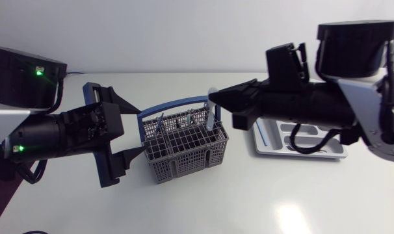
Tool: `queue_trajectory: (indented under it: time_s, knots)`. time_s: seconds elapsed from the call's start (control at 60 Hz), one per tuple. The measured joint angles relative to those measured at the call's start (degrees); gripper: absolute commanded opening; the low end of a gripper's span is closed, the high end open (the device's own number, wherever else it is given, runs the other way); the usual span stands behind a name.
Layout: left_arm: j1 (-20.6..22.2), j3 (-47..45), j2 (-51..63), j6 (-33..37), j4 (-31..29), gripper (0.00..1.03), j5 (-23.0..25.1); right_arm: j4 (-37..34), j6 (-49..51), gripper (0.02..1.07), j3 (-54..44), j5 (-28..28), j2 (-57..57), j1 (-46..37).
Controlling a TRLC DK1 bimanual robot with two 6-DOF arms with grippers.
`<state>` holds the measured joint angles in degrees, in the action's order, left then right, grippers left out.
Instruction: Unload the cutlery basket into the drawer organizer.
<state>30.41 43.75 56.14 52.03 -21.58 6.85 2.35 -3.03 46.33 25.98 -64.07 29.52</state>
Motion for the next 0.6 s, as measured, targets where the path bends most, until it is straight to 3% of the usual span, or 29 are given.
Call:
queue_trajectory:
  time_s: [0.283, 0.6]
  knots:
    - [0.11, -0.13, 0.0, 0.0, -1.44, 0.99, 0.0, -13.84, 9.05, 0.08, -1.05, 0.7, 9.03, -16.81]
    - [0.15, -1.68, -0.02, -0.02, -3.02, 0.99, 0.0, -15.26, 29.2, 0.08, -5.55, 0.57, 1.22, -37.86]
